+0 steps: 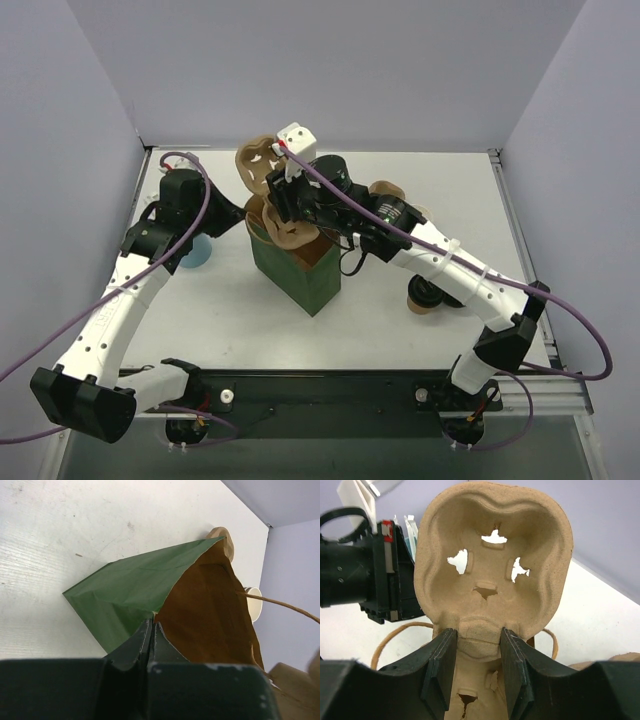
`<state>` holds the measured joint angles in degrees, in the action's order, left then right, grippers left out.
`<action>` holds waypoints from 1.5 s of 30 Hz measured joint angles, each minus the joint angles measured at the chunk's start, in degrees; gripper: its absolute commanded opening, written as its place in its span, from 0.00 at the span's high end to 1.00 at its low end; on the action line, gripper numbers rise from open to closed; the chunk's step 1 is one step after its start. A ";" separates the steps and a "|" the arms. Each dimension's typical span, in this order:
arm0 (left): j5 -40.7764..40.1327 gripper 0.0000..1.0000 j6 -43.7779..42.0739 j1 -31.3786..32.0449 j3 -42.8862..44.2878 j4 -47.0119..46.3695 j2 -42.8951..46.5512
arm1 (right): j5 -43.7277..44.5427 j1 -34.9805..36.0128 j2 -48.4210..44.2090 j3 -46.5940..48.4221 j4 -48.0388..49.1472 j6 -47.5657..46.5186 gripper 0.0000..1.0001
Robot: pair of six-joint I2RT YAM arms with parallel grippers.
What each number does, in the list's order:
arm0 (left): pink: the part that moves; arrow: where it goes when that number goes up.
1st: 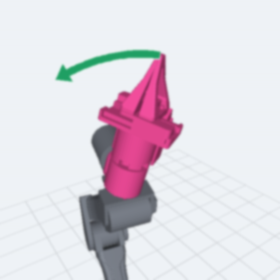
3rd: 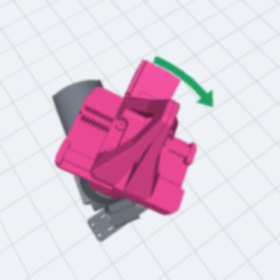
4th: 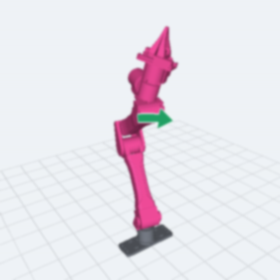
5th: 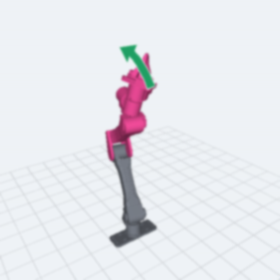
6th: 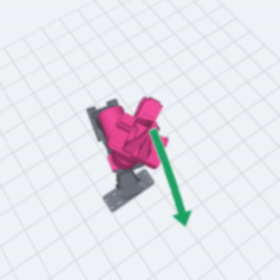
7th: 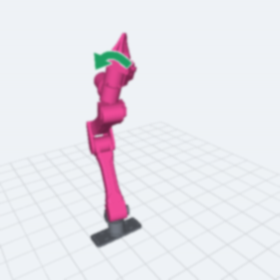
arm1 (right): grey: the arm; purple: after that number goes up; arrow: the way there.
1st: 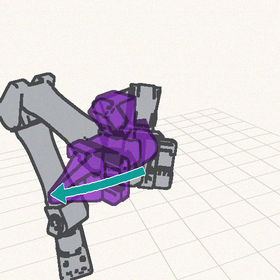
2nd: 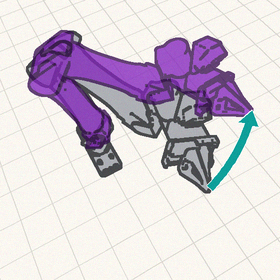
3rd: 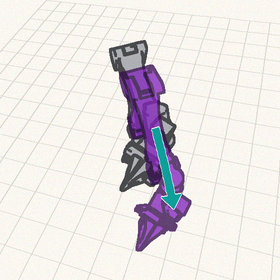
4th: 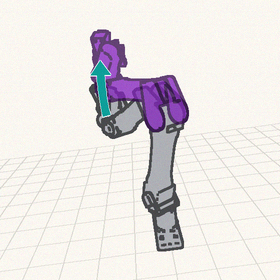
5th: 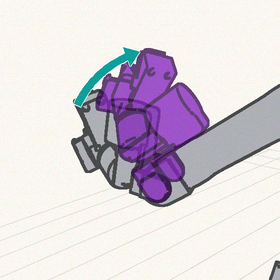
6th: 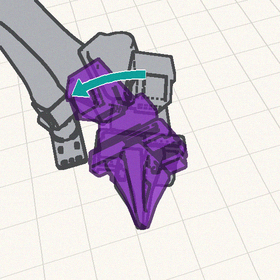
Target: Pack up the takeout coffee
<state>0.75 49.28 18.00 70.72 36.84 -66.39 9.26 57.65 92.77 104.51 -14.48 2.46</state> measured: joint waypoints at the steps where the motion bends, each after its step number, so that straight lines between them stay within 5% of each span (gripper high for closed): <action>1: 0.20 1.00 -0.04 -0.04 -0.04 -0.11 0.00 | 0.00 -0.22 0.00 -0.57 -0.07 -0.09 0.69; 19: 5.73 1.00 -0.48 -0.15 -0.79 -1.29 0.81 | 0.04 -0.70 -1.90 -8.76 -3.69 -2.82 0.70; 45: 10.78 1.00 -4.28 -0.37 -1.86 -3.34 1.33 | -1.07 -3.74 -2.45 -7.82 -5.07 -10.08 0.70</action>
<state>11.53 44.99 17.63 68.86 33.50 -65.06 8.19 53.91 90.32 96.68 -19.55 -7.62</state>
